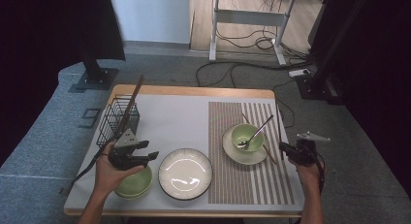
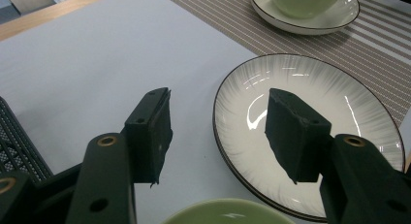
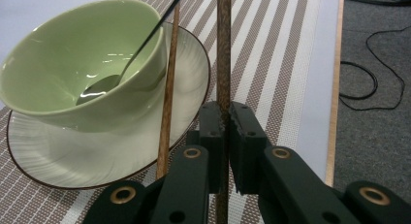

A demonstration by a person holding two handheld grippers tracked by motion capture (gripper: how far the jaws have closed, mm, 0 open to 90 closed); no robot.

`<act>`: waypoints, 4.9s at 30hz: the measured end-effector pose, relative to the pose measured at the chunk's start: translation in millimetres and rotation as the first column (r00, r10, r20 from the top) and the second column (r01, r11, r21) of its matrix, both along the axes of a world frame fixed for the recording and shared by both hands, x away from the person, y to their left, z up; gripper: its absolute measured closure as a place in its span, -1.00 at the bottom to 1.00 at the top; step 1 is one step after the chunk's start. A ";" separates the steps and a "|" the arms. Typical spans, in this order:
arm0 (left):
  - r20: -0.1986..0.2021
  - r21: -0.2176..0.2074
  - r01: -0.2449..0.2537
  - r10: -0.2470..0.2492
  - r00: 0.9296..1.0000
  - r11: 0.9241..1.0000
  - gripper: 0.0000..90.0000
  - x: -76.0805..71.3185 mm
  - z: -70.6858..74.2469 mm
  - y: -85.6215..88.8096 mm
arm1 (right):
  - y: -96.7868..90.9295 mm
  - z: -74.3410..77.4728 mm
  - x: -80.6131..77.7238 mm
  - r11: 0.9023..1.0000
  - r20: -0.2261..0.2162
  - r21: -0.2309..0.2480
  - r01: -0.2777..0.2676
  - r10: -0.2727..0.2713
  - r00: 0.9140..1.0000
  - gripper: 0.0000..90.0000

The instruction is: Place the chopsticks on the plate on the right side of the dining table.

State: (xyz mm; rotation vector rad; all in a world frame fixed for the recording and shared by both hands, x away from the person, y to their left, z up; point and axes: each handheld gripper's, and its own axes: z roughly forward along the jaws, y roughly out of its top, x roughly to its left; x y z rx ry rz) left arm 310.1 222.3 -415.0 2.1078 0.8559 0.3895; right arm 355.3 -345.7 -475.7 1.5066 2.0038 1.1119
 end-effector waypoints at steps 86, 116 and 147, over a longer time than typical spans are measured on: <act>-0.016 -0.008 0.026 -0.026 1.000 1.000 -0.05 -0.5 -1.5 -3.7 | 22.8 -15.1 23.3 0.995 -0.136 -0.051 -0.085 0.077 0.988 0.88; -0.023 -0.004 0.032 -0.032 0.999 0.999 -0.05 0.0 -3.4 -5.9 | 34.2 -10.5 30.3 0.994 -0.167 -0.078 -0.082 0.068 0.984 0.87; -0.027 -0.001 0.038 -0.038 0.999 0.999 -0.05 -0.1 -4.5 -7.1 | 38.7 -4.8 21.8 0.982 -0.118 -0.120 -0.148 0.134 0.984 0.38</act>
